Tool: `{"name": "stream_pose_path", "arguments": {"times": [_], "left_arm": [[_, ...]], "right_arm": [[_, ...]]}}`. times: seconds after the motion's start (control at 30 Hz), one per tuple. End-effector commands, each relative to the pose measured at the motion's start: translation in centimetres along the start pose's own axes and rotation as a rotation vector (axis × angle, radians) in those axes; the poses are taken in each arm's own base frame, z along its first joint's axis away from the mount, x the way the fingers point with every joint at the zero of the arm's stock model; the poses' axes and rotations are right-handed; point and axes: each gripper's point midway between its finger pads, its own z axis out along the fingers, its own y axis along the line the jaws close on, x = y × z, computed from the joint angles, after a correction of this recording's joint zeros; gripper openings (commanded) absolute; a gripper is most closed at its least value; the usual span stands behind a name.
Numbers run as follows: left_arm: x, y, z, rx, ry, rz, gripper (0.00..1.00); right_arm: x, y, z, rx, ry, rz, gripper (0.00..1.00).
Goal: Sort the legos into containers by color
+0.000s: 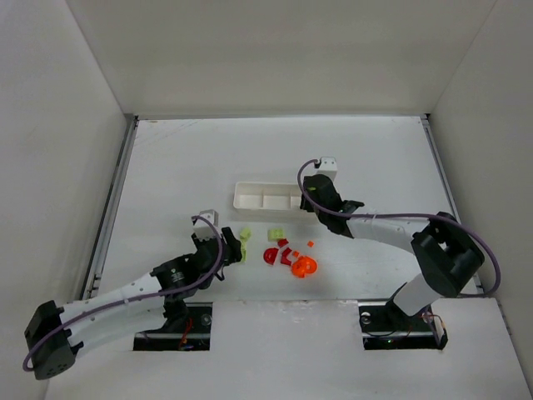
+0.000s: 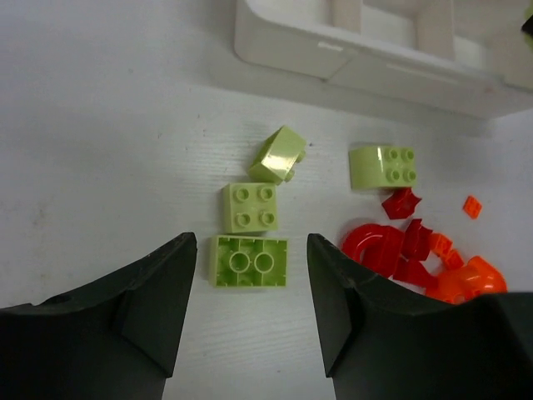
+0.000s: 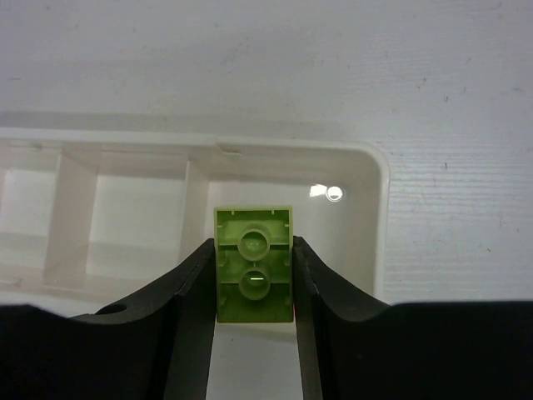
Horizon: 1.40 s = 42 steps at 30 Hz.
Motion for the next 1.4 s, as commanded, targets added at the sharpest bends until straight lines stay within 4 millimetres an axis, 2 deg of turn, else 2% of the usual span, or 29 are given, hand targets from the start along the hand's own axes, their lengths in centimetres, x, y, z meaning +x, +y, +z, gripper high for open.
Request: {"name": "stream_pose_path", "arguments": {"times": [0.0,0.13,0.27,0.37,0.6,0.77,0.93,0.97,1.0,1.03,1.07,1.17,1.23,1.3,1.37], "left_arm": [[0.9,0.9,-0.3,-0.104,0.038,0.047,0.54],[2.2,0.4,-0.1,-0.12,0.073,0.113,0.59],[2.7,0.4,0.3,-0.143,0.087,0.15,0.6],[3.3,0.2,0.8,-0.134,0.094,0.153,0.62],[3.9,-1.7,1.5,-0.065,0.115,0.156,0.64],[4.3,-2.0,2.2,-0.064,0.129,0.167,0.64],[5.3,-0.8,3.1,-0.131,0.161,0.218,0.54],[5.5,-0.8,3.1,-0.136,0.166,0.233,0.46],[5.5,-0.8,3.1,-0.138,0.166,0.235,0.43],[5.3,-0.9,3.0,-0.142,0.158,0.239,0.32],[4.8,-1.3,2.8,-0.134,0.15,0.232,0.28],[2.9,-3.1,1.8,-0.088,0.121,0.205,0.24],[0.7,-5.2,0.6,-0.022,0.081,0.169,0.23],[-1.1,-7.0,-0.2,0.034,0.055,0.128,0.23],[-2.5,-9.1,-0.8,0.093,0.035,0.1,0.23]], "right_arm": [[-1.6,0.2,0.3,0.007,-0.037,0.036,0.37],[-2.1,0.3,0.0,-0.002,-0.052,0.043,0.58],[-3.3,0.3,-1.1,-0.022,-0.087,0.062,0.67],[-4.1,0.9,-2.8,-0.06,-0.123,0.067,0.72],[-3.3,2.0,-4.5,-0.127,-0.135,0.032,0.75],[-3.2,2.8,-5.6,-0.174,-0.163,0.038,0.75],[-3.3,3.1,-6.1,-0.195,-0.182,0.045,0.75],[-3.3,3.0,-6.2,-0.196,-0.184,0.048,0.75],[-3.4,3.0,-6.2,-0.197,-0.188,0.051,0.75],[-3.5,2.8,-6.4,-0.198,-0.195,0.05,0.75],[-3.7,2.7,-6.7,-0.2,-0.202,0.059,0.75],[-3.8,2.4,-7.1,-0.21,-0.222,0.095,0.75],[-4.4,1.5,-7.3,-0.2,-0.254,0.14,0.72],[-4.9,0.3,-7.5,-0.176,-0.281,0.182,0.67],[-5.6,-1.3,-7.7,-0.142,-0.314,0.233,0.46]]}}
